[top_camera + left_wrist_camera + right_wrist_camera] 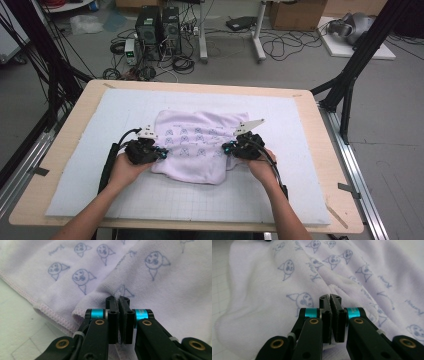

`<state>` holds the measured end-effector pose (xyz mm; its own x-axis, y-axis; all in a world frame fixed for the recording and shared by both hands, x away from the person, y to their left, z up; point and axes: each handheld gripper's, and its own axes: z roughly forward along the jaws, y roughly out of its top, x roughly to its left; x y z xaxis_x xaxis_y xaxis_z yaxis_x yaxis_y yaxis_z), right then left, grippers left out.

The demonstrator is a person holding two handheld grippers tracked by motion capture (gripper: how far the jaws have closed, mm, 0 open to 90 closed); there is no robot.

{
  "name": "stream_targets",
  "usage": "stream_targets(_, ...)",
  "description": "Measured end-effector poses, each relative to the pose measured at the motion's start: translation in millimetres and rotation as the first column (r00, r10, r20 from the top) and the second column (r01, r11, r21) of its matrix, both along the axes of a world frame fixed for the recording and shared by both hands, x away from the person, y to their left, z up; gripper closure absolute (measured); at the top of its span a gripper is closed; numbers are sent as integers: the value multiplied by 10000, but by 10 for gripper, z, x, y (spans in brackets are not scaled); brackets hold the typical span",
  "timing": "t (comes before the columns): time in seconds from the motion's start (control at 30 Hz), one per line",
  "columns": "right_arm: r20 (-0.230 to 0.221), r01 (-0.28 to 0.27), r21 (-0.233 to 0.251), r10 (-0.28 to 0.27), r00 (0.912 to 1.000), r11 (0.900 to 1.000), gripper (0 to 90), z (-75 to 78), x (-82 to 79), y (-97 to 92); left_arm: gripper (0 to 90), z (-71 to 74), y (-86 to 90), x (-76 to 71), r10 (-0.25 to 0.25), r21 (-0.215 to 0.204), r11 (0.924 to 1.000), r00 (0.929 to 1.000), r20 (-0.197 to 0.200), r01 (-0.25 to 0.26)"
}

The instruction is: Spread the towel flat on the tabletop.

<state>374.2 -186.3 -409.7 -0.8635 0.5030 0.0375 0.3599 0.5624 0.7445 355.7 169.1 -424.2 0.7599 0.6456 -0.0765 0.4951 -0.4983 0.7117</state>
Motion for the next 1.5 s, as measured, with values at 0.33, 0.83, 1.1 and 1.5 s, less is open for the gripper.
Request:
stream_targets(0.33, 979, 116, 711, -186, 9950, 9974, 726, 223, -299, -178, 603, 242, 194, -184, 82, -525, 9986, 9974, 714, -44)
stream_targets(0.83, 472, 757, -232, -746, 9961, 9969, 682, -194, -458, -182, 710, -26, 34, -129, -662, -86, 9978, 9976, 204, 664)
stream_targets(1.1, 423, 541, 124, -545, 9976, 9985, 847, -98, -465, -328, 860, 86, 184, -178, -525, -403, 9977, 9980, 351, 539)
stream_targets(1.5, 695, 1564, -320, -1539, 9856, 9872, 849, 169, -360, -869, 862, 66, 344, -88, 280, -187, 9995, 9988, 406, -272)
